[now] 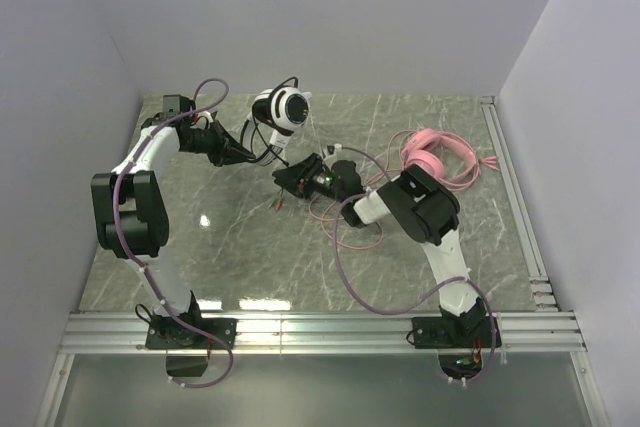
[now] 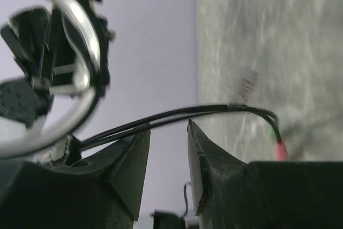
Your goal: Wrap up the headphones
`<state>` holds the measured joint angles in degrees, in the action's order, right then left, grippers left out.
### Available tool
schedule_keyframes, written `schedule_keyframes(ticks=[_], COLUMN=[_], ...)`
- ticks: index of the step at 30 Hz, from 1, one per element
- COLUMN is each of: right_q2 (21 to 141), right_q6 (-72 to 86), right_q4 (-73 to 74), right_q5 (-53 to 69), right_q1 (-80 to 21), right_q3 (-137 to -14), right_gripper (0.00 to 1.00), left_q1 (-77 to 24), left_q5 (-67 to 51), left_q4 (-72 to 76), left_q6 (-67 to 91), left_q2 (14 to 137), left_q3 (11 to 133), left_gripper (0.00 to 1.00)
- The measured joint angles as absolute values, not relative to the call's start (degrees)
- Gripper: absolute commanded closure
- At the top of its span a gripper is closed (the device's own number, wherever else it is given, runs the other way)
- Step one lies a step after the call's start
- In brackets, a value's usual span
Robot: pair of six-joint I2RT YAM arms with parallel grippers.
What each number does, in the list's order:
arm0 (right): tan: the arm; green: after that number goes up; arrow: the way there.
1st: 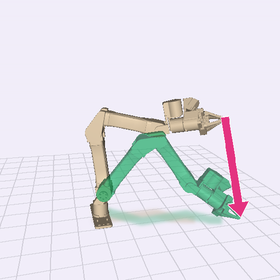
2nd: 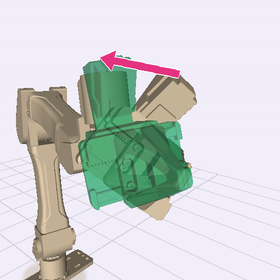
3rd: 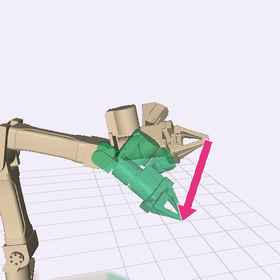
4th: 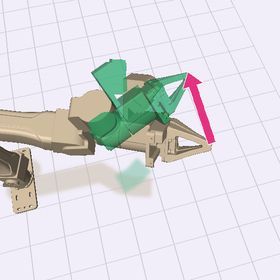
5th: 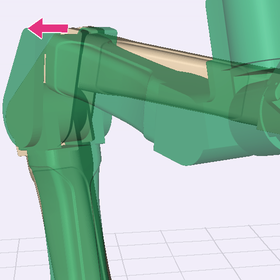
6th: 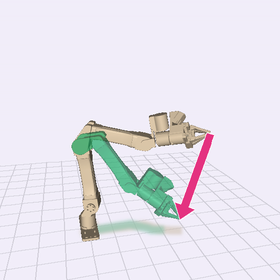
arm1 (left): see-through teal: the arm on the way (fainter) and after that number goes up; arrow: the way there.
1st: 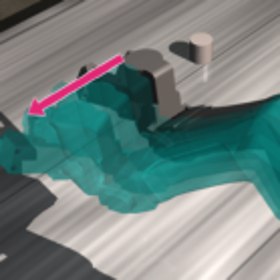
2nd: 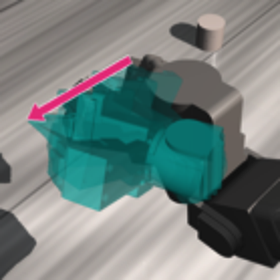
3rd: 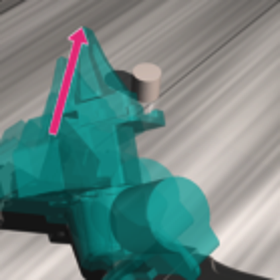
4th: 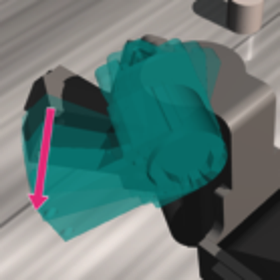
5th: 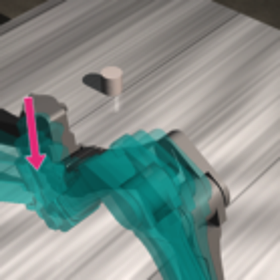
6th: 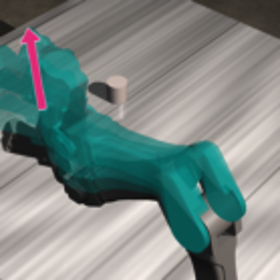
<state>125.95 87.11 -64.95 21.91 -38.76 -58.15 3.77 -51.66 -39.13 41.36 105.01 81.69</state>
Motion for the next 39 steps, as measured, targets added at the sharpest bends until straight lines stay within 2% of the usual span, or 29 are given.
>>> schedule_keyframes(ticks=[5,6,8,16,30,39], right_q2=[130.8,131.6,132.8,140.6,149.4,152.4], right_q6=[87.6,87.6,88.0,90.6,91.2,90.1], right_q4=[-61.3,-60.6,-58.9,-58.7,-57.6,-57.1], right_q5=[21.6,21.4,21.0,20.6,23.6,29.4], right_q1=[-37.0,-36.6,-35.6,-33.4,-30.1,-26.2], right_q3=[-67.0,-68.4,-70.9,-84.1,-98.8,-104.1], right_gripper=[0.56,0.50,0.45,0.44,0.48,0.38], left_q1=[3.8,3.8,3.8,3.7,2.3,-1.1], left_q5=[-50.6,-50.2,-49.1,-45.8,-43.2,-42.5], left_q4=[-39.7,-40.1,-40.9,-41.5,-44.0,-46.4], left_q6=[41.4,41.4,41.4,41.1,34.1,27.8], left_q2=[105.0,105.0,105.1,107.6,118.8,119.9], left_q3=[81.9,82.2,83.4,88.7,95.6,99.1], left_gripper=[1.00,1.00,1.00,1.00,1.00,1.00])
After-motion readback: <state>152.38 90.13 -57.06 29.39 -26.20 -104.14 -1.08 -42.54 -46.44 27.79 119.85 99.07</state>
